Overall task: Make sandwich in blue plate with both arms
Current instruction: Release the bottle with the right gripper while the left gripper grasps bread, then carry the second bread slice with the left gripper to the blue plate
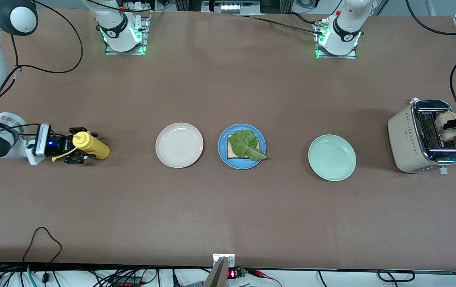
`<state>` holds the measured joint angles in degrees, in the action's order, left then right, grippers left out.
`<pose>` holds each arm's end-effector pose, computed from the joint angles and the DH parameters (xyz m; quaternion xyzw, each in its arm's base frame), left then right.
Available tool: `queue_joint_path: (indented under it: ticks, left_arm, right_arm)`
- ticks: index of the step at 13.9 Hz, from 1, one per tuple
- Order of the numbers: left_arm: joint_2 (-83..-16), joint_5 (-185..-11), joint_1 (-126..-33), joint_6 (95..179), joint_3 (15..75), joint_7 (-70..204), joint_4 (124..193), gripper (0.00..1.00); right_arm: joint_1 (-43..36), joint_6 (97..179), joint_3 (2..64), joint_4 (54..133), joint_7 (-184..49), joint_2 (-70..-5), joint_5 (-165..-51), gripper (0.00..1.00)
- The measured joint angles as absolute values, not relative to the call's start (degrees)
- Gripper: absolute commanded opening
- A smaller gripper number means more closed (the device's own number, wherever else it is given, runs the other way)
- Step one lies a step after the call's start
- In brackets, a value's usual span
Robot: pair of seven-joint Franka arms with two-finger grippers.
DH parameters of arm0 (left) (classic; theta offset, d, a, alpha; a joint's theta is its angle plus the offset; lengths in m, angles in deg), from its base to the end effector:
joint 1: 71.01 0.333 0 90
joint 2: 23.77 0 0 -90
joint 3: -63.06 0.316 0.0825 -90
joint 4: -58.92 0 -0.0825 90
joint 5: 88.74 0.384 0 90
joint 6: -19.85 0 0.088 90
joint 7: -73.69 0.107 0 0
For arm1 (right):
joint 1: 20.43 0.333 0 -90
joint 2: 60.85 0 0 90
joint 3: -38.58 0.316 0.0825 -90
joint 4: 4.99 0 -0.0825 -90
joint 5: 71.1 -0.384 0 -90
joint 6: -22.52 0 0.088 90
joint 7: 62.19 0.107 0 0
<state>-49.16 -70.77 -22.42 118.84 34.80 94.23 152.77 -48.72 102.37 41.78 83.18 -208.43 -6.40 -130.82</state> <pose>0.5695 0.2764 0.3639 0.9873 -0.0443 -0.1526 0.0085 0.5853 -0.1629 0.1091 -0.5129 -0.5462 -0.4507 0.4852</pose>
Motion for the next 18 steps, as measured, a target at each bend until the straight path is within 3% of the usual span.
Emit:
queue_joint_path:
  ticks: [3, 7, 9, 13, 18]
  left_arm:
    - [-49.2, -71.0, -22.0, 118.9, 34.5, 95.4, 153.3, 0.02]
    - [-48.4, -71.0, -21.8, 119.2, 34.2, 96.7, 153.0, 0.01]
    - [-46.8, -71.0, -21.8, 118.5, 33.6, 98.4, 152.2, 0.01]
    - [-44.1, -71.0, -21.8, 107.9, 30.2, 100.7, 145.1, 0.01]
    - [-43.9, -71.8, -22.8, 105.1, 20.3, 100.1, 141.8, 0.01]
  right_arm:
    - [-49.8, 101.7, 41.7, 80.4, -207.8, -6.7, -127.9, 1.0]
    - [-53.3, 101.1, 41.7, 78.4, -202.6, -10.2, -119.6, 1.0]
    - [-53.7, 101.9, 40.8, 77.6, -198.2, -14.4, -114.7, 1.0]
    - [-52.5, 105.7, 40.6, 77.3, -186.1, -25.3, -104.0, 1.0]
    - [-46.3, 108.7, 40.7, 77.6, -166.1, -35.9, -92.2, 1.0]
